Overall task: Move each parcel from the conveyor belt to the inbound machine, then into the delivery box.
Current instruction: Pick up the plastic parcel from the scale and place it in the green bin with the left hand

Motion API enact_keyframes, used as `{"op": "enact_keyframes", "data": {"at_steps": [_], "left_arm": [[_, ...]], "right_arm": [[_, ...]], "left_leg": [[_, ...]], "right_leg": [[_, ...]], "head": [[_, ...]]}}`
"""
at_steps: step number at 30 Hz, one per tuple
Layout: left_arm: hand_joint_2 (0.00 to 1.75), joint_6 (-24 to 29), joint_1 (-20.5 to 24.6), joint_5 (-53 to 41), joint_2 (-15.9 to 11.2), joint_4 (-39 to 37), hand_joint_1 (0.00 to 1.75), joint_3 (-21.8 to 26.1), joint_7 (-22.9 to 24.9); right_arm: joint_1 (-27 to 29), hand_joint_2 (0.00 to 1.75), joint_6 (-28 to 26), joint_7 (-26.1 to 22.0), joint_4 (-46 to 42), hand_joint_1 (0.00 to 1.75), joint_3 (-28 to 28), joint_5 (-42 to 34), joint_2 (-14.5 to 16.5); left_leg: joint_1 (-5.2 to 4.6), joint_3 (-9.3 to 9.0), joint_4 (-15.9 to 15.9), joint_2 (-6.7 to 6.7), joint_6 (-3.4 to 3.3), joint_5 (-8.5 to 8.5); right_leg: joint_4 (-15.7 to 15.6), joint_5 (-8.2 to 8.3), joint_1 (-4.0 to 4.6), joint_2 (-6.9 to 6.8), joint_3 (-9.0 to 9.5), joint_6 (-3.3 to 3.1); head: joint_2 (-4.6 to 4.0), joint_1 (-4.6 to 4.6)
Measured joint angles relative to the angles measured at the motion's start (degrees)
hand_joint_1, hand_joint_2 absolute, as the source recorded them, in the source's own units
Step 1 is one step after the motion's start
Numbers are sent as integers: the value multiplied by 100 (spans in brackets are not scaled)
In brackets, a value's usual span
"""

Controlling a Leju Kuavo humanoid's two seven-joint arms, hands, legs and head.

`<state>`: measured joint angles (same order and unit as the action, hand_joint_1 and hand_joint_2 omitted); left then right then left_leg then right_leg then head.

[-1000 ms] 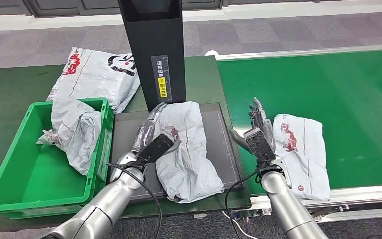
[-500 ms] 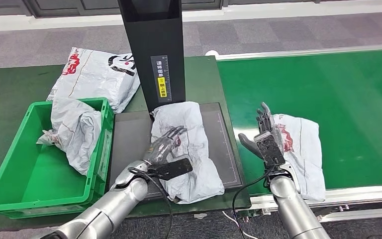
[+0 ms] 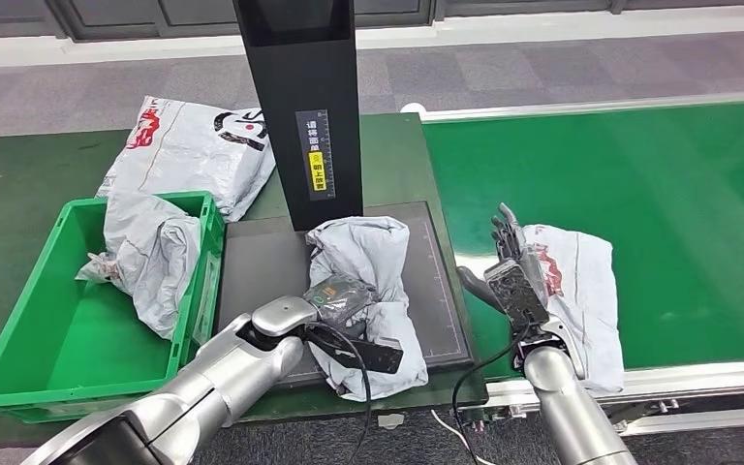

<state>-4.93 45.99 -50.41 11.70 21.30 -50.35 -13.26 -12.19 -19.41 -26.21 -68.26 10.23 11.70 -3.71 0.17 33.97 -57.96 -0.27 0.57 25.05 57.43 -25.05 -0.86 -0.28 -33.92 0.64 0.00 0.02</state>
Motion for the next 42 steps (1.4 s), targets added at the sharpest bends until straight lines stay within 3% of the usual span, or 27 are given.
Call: {"op": "enact_keyframes", "data": {"at_steps": [15, 24, 32, 37, 42], "left_arm": [[175, 143, 35, -13, -3, -95, 175, -36, 17], [175, 1575, 80, 376, -26, 7, 175, 194, -49], [175, 3404, 306, 493, -269, 974, 175, 1235, 325], [175, 3772, 413, -21, -564, 1757, 175, 1942, 542], [175, 4132, 407, -229, -714, 2037, 175, 2305, 475]], "right_arm": [[109, 175, 46, 61, -244, 0, -72, 92, 103], [139, 175, 169, 94, -352, 0, -202, 295, 192], [482, 175, 208, 144, -696, 0, -451, 427, 284], [691, 175, 157, 108, -795, 0, -498, 302, 282], [815, 175, 126, 87, -874, 0, -499, 228, 282]], "left_leg": [[2, -1, 2, 2, 4, -1], [2, 19, 1, 1, 7, -15], [2, 46, 0, 0, 11, -17], [3, 48, 2, 2, 12, -16], [3, 50, 2, 1, 12, -17]], "right_leg": [[3, -2, 1, 12, -5, -2], [5, 5, 1, 8, -29, -5], [8, 6, 1, 11, -56, -6], [8, 4, 2, 12, -61, -7], [8, 4, 2, 11, -62, -7]], "head": [[0, 0], [0, 0], [0, 1], [0, 0], [0, 0]]}}
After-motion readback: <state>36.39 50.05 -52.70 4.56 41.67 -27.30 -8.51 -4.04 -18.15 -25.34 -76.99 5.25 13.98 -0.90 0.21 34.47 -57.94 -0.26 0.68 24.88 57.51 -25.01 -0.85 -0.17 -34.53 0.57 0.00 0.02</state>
